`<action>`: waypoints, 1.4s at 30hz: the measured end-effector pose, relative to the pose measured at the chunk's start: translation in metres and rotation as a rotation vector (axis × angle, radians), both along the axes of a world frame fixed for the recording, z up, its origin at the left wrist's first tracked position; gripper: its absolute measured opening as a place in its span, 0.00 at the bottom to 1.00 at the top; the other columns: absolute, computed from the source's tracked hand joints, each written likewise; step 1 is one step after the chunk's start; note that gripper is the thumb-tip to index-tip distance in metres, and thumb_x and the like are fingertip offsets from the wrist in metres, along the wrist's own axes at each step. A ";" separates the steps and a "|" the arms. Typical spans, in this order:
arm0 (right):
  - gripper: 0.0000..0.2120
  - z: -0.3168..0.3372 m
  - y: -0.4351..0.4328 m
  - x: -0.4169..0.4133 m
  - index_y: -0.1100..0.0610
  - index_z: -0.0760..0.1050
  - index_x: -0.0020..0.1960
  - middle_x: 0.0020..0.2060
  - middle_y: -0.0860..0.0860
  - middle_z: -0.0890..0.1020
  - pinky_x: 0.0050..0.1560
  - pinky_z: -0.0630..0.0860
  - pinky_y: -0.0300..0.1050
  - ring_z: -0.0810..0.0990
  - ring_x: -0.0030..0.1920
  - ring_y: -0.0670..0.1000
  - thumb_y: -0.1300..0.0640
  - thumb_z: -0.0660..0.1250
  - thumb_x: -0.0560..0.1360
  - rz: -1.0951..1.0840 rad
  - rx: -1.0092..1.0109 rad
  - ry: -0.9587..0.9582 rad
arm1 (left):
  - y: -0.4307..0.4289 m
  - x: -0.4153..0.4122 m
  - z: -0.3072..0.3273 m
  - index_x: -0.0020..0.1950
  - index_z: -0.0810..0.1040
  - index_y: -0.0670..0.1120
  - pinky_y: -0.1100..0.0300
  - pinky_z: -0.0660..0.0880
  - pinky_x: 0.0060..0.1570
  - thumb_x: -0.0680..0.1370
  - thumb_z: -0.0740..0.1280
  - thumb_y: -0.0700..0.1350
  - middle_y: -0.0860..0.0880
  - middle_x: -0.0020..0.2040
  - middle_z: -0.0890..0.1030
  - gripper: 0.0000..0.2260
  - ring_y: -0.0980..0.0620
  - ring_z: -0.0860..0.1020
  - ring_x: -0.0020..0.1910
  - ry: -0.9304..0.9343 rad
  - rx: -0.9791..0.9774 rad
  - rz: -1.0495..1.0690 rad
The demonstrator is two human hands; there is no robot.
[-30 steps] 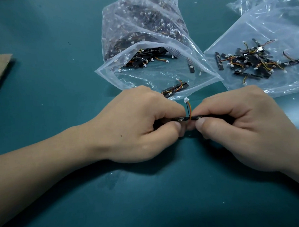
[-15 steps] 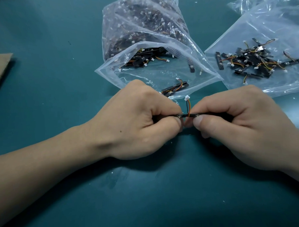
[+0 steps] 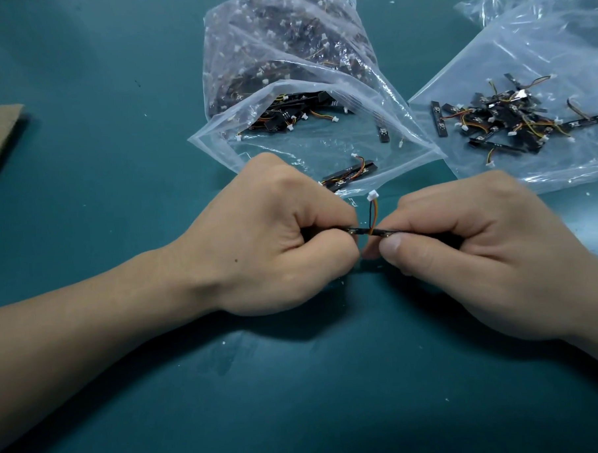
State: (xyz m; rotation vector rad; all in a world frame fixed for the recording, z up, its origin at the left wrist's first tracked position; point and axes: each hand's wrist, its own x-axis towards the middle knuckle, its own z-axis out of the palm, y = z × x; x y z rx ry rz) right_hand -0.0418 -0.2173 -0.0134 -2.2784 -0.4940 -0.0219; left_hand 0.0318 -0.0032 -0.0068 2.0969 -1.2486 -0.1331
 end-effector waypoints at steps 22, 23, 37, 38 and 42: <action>0.09 0.000 0.003 0.000 0.54 0.85 0.41 0.30 0.44 0.76 0.35 0.70 0.43 0.76 0.34 0.46 0.56 0.68 0.78 0.001 -0.100 -0.110 | 0.000 -0.003 0.002 0.28 0.66 0.40 0.52 0.60 0.26 0.70 0.65 0.38 0.44 0.26 0.60 0.12 0.43 0.61 0.27 -0.101 0.033 0.003; 0.09 0.000 0.003 -0.001 0.54 0.85 0.41 0.30 0.43 0.75 0.35 0.69 0.42 0.76 0.34 0.45 0.57 0.68 0.78 0.002 -0.106 -0.113 | 0.000 -0.003 0.002 0.28 0.65 0.41 0.52 0.60 0.26 0.70 0.65 0.38 0.44 0.26 0.60 0.13 0.43 0.61 0.27 -0.101 0.032 0.000; 0.12 0.002 0.004 -0.002 0.49 0.84 0.44 0.32 0.47 0.81 0.35 0.74 0.53 0.80 0.34 0.50 0.48 0.63 0.77 -0.053 -0.063 -0.040 | 0.002 -0.001 -0.006 0.30 0.59 0.59 0.61 0.60 0.33 0.73 0.67 0.44 0.53 0.24 0.61 0.21 0.56 0.61 0.25 -0.054 0.026 0.055; 0.12 0.003 0.004 -0.002 0.49 0.84 0.44 0.32 0.47 0.81 0.35 0.74 0.53 0.80 0.35 0.50 0.48 0.63 0.77 -0.045 -0.063 -0.039 | 0.001 -0.001 -0.005 0.30 0.59 0.59 0.60 0.61 0.33 0.73 0.67 0.44 0.54 0.24 0.60 0.21 0.56 0.61 0.24 -0.056 0.027 0.052; 0.11 0.002 0.004 -0.001 0.51 0.84 0.43 0.31 0.46 0.78 0.35 0.72 0.51 0.78 0.34 0.49 0.51 0.64 0.78 -0.017 -0.072 -0.049 | 0.001 -0.001 -0.005 0.29 0.59 0.59 0.60 0.61 0.32 0.73 0.67 0.43 0.53 0.24 0.60 0.21 0.55 0.61 0.24 -0.064 0.032 0.041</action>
